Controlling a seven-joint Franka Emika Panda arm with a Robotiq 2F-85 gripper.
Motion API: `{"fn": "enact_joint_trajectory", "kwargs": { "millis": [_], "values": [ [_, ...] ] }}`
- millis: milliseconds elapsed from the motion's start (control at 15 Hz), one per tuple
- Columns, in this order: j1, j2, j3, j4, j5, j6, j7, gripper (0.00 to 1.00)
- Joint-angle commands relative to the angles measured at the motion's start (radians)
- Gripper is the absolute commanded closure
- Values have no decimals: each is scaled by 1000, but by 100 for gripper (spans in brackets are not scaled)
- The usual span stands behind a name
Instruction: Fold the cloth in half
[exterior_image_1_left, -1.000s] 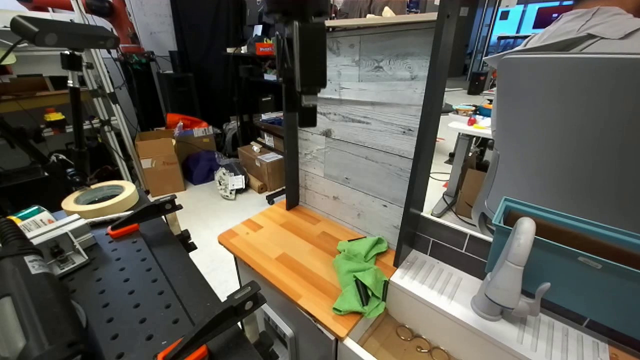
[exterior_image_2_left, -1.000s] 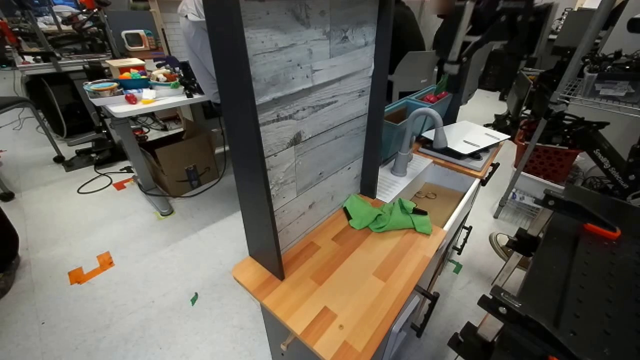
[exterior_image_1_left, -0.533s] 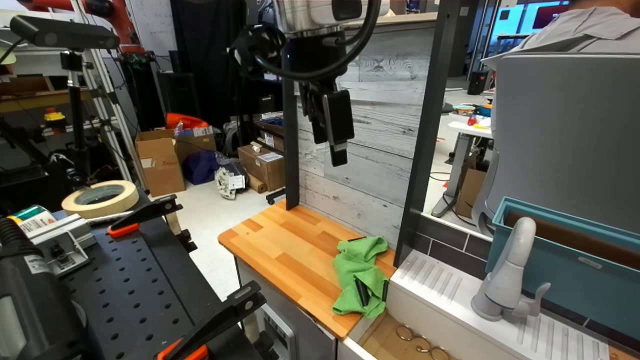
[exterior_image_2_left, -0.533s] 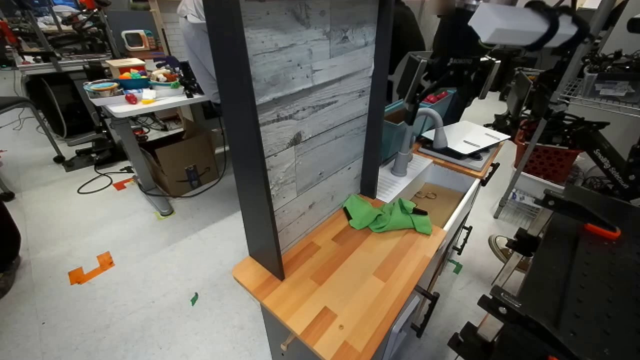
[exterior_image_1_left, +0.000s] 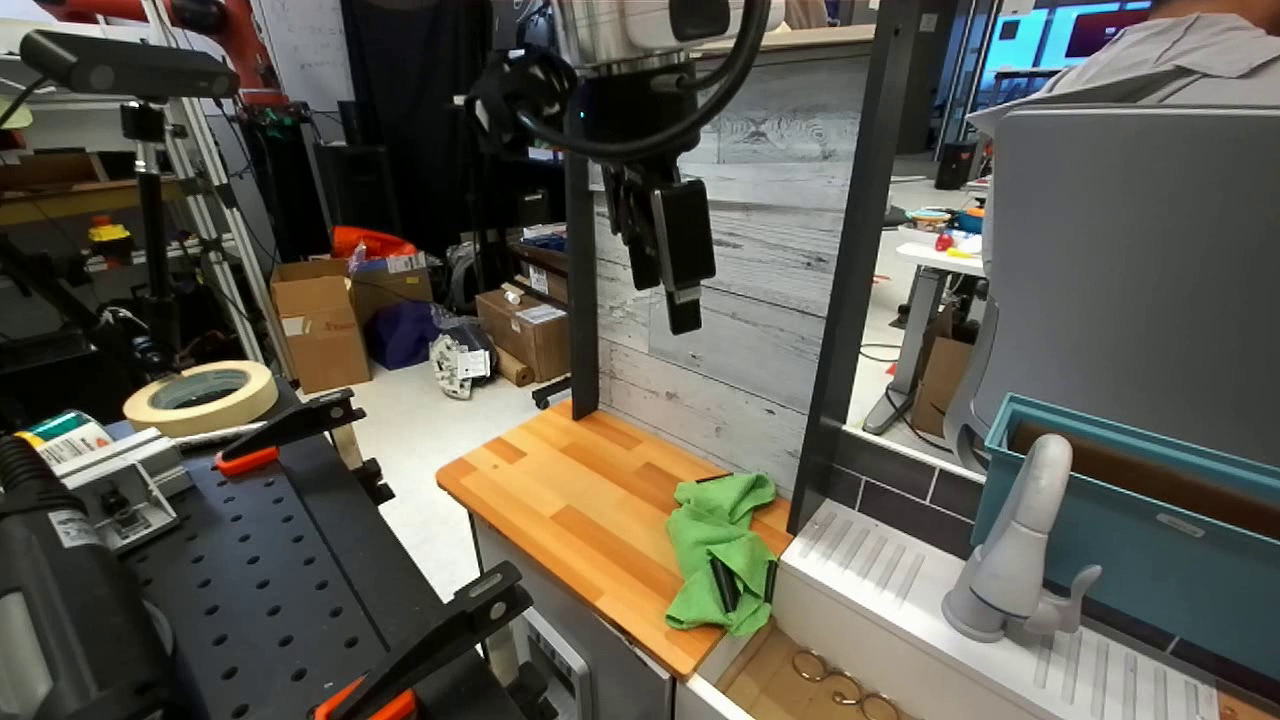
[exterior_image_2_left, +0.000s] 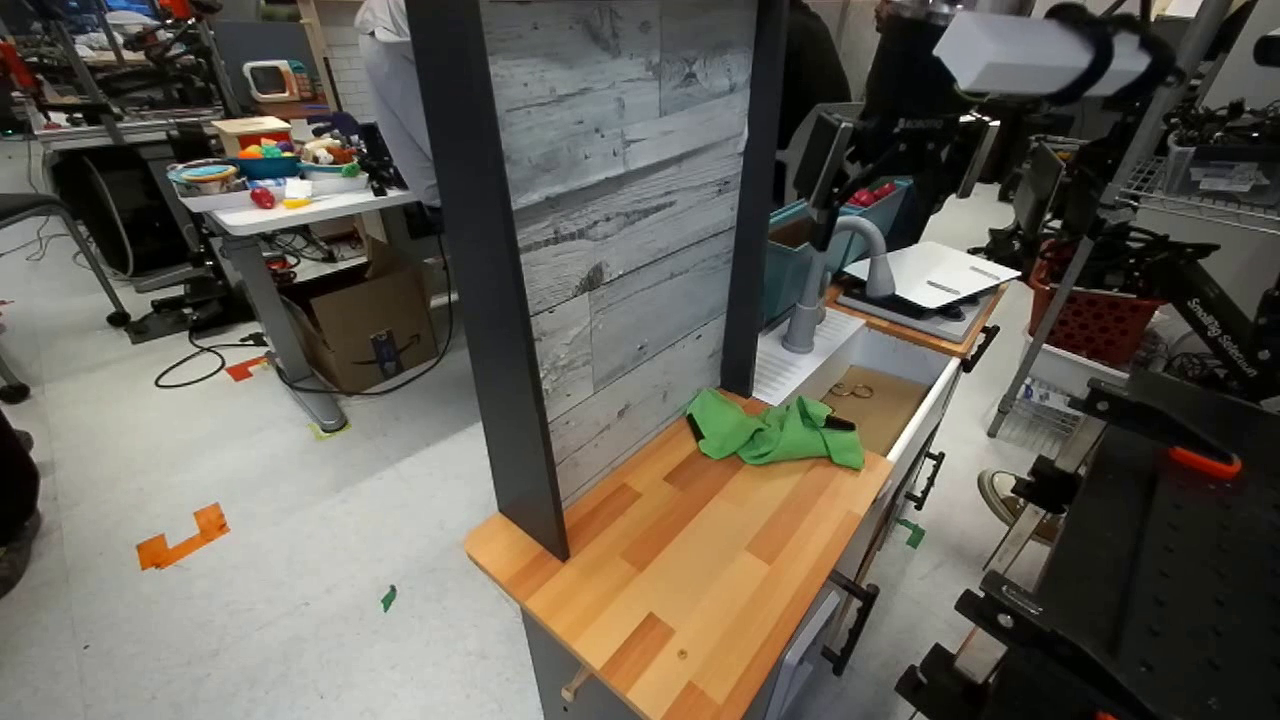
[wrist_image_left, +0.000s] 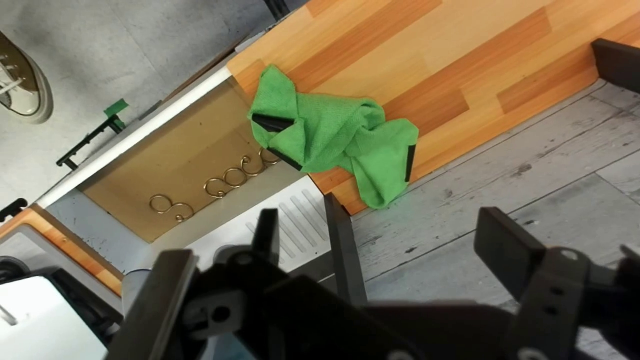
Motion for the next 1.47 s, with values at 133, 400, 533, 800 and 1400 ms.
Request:
{"fn": "enact_joint_trajectory", "kwargs": {
  "millis": [133,400,533,800,1400],
  "values": [
    [107,146,-98,54,-73,89,78,0],
    [240,279,-201,92,-106,236,114,0],
    [325,366,-267,122,-81,334,110,0],
    [411,515,-304,189,75,454,56,0],
    [372,713,-217,376,230,436,-87,0]
  ]
}}
